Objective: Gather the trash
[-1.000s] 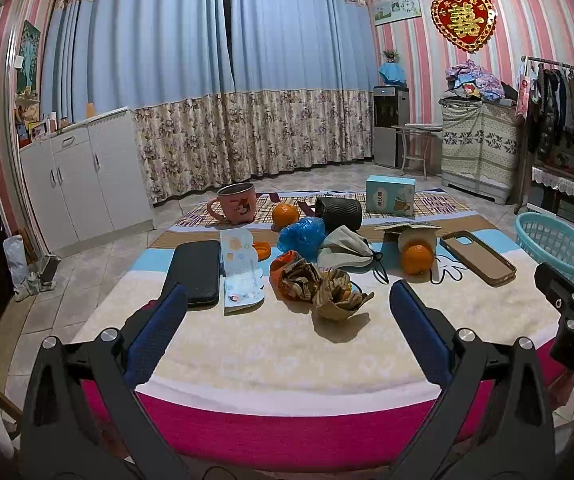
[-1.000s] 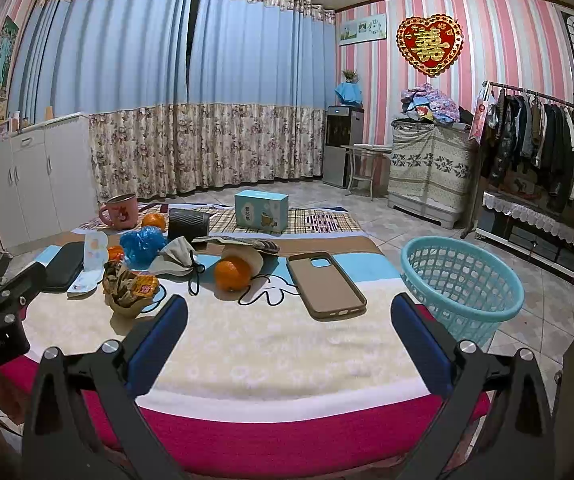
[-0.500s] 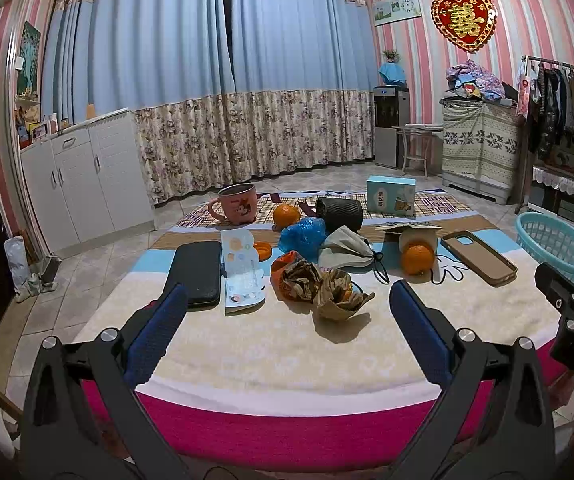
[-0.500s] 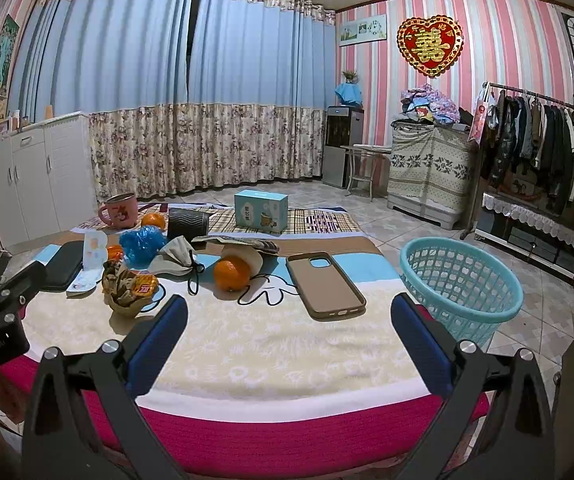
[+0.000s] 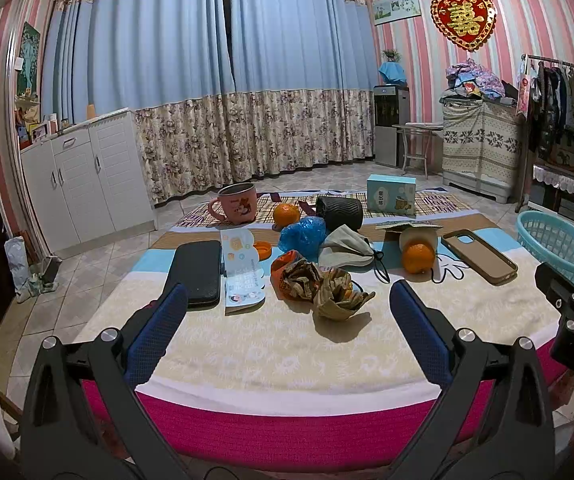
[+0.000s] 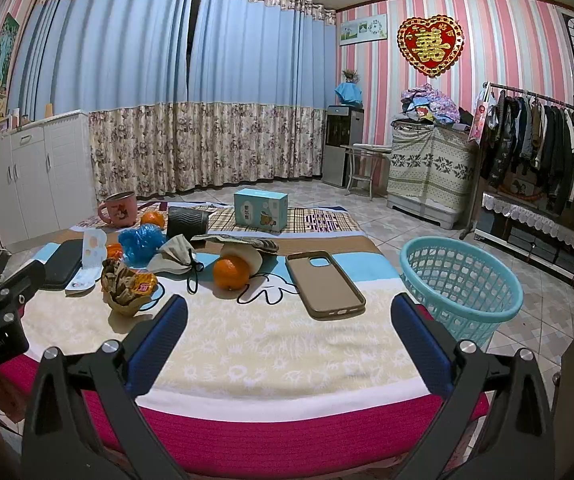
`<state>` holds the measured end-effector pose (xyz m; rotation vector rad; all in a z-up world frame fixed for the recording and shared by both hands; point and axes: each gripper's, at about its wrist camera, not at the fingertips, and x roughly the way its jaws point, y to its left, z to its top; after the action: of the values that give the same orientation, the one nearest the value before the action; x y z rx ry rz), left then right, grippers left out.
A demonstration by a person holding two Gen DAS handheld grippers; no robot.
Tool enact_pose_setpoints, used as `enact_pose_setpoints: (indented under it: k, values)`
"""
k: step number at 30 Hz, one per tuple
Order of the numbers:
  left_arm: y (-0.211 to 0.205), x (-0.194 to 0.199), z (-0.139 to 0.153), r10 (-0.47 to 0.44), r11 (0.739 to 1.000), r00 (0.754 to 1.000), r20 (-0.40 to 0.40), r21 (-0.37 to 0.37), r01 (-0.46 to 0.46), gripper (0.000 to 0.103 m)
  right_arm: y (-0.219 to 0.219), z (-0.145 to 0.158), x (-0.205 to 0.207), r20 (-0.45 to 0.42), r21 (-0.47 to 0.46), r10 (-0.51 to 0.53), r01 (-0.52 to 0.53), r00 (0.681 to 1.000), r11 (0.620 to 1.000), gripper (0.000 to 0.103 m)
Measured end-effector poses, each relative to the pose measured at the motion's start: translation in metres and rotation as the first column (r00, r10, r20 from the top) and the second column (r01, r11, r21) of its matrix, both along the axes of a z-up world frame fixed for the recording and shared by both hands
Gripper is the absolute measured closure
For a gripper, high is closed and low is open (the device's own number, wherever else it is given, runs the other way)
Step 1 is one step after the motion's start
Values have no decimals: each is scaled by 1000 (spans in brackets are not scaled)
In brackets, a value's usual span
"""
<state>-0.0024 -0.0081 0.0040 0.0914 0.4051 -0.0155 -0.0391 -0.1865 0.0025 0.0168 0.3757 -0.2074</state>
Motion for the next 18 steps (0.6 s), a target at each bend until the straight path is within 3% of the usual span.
enact_pose_setpoints:
  k: [18]
  values:
    - [-1,0,-1,0,1000,1000,0,3,0,5,-2,-1,0,-2,-3,0,0,1000,1000,4]
